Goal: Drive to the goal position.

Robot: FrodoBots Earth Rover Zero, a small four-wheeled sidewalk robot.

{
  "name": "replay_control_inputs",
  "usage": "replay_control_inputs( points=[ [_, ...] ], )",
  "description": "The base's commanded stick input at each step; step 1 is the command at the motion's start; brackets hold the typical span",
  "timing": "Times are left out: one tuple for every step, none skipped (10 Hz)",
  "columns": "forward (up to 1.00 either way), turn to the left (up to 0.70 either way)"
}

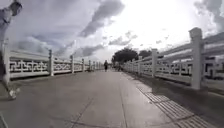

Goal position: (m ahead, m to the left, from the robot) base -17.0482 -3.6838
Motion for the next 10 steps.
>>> replay_control_inputs(
  points=[
    [0.7, 0.0],
    [0.7, 0.0],
    [0.7, 0.0],
    [0.7, 0.0],
    [0.7, 0.0],
    [0.7, 0.0],
    [0.7, 0.0],
    [0.7, 0.0],
    [0.7, 0.0],
    [0.7, 0.0]
  ],
)
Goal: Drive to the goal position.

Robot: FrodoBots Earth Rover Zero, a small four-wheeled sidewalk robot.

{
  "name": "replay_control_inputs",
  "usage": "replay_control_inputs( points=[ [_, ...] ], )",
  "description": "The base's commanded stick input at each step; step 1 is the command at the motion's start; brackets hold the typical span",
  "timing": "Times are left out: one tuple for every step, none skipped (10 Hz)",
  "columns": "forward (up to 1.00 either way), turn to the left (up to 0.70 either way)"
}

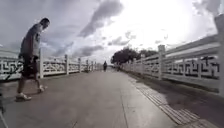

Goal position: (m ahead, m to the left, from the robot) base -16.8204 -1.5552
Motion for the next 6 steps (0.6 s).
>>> replay_control_inputs(
  points=[
    [0.7, 0.0],
    [0.7, 0.0],
    [0.7, 0.0],
    [0.7, 0.0],
    [0.7, 0.0],
    [0.7, 0.0]
  ],
)
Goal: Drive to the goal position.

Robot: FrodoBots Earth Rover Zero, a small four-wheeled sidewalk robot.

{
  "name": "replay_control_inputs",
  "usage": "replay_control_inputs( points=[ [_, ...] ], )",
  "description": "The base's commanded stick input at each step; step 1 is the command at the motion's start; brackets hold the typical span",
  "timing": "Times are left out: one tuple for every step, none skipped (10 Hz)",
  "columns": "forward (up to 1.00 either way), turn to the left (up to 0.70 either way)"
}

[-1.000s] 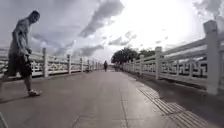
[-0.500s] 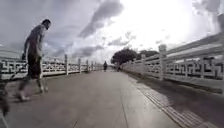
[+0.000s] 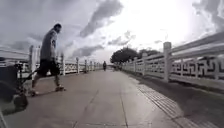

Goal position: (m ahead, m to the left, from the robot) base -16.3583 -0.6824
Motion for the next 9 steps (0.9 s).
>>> replay_control_inputs(
  points=[
    [0.7, 0.0],
    [0.7, 0.0],
    [0.7, 0.0],
    [0.7, 0.0],
    [0.7, 0.0],
    [0.7, 0.0],
    [0.7, 0.0],
    [0.7, 0.0],
    [0.7, 0.0]
  ],
)
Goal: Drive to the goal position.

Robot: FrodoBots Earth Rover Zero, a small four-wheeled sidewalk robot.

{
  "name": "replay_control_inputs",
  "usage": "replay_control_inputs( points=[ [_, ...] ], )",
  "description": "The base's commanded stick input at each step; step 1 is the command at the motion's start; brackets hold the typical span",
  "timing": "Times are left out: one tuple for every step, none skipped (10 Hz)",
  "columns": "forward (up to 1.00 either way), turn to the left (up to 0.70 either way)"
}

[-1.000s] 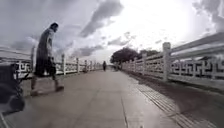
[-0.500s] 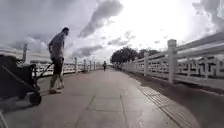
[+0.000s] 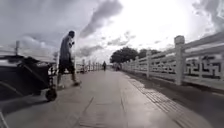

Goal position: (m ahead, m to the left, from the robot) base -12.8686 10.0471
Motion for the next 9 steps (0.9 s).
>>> replay_control_inputs(
  points=[
    [0.7, 0.0],
    [0.7, 0.0],
    [0.7, 0.0],
    [0.7, 0.0],
    [0.7, 0.0],
    [0.7, 0.0],
    [0.7, 0.0],
    [0.7, 0.0],
    [0.7, 0.0]
  ],
)
